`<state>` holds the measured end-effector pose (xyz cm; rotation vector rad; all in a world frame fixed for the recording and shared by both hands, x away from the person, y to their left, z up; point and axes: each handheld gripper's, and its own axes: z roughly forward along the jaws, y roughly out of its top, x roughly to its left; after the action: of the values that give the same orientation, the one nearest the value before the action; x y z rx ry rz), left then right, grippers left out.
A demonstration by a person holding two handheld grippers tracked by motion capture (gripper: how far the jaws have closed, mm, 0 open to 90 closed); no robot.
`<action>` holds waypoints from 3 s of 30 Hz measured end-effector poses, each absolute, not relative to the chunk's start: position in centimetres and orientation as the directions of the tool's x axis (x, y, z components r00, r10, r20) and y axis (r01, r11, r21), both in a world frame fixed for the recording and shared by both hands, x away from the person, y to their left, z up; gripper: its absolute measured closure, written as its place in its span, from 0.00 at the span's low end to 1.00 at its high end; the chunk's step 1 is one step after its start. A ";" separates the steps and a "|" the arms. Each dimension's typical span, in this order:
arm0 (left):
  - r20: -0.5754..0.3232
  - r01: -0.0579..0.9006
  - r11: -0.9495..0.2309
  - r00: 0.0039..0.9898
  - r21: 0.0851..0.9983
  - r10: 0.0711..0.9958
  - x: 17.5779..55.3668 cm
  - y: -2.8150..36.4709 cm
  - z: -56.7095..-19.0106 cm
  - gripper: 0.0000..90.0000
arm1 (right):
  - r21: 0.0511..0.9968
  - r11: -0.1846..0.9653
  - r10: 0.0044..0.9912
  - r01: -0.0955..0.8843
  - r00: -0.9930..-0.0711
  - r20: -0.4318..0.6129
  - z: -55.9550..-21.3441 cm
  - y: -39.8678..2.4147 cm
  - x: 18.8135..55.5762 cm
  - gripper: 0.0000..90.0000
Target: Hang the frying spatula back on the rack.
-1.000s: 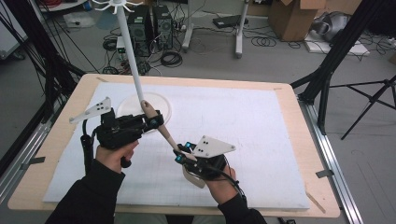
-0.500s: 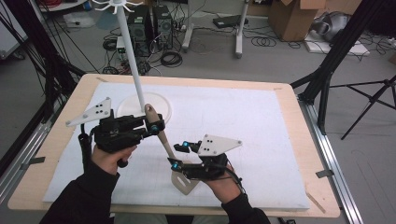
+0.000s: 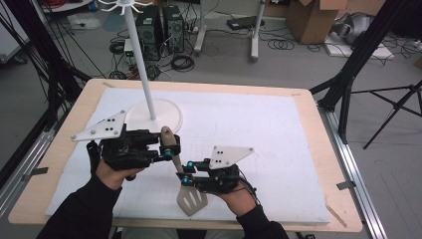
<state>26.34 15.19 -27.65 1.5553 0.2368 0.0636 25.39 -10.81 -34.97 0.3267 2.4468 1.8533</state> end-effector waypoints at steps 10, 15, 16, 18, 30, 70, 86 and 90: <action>-0.133 0.124 0.048 0.933 0.991 0.334 26.2 14.8 -27.8 0.81 | 0.949 0.263 0.333 0.173 -0.940 0.078 -35.0 -10.3 25.0 0.87; -0.116 0.111 0.032 0.938 0.993 0.326 26.1 14.7 -27.5 0.81 | 0.951 0.260 0.331 0.168 -0.941 0.076 -35.0 -10.3 25.1 0.83; -0.108 0.106 0.026 0.938 0.994 0.331 26.0 14.7 -27.5 0.82 | 0.955 0.247 0.326 0.166 -0.942 0.079 -35.0 -10.4 25.2 0.74; -0.101 0.100 0.019 0.937 0.995 0.334 26.1 14.8 -27.5 0.82 | 0.962 0.220 0.341 0.164 -0.937 0.082 -34.8 -10.7 25.2 0.57; -0.117 0.114 0.032 0.913 0.993 0.392 28.5 17.8 -26.5 0.82 | 0.946 0.283 0.450 0.161 -0.893 0.018 -35.1 -15.6 26.0 0.20; -0.095 0.143 -0.044 0.826 0.989 0.556 42.9 19.9 -14.7 0.82 | 0.939 0.260 0.618 0.224 -0.786 0.016 -36.2 -22.3 27.2 0.20; -0.138 0.181 -0.014 0.796 0.983 0.590 44.4 20.7 -15.2 0.82 | 0.940 0.252 0.611 0.228 -0.791 0.028 -36.2 -22.5 27.4 0.20; -0.137 0.189 -0.023 0.786 0.982 0.603 44.5 20.9 -15.5 0.81 | 0.940 0.255 0.608 0.228 -0.793 0.028 -36.3 -22.4 27.4 0.20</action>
<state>44.54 20.95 -15.47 1.5903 0.6492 0.3701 27.41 -22.44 -36.28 0.7672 2.1921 1.5513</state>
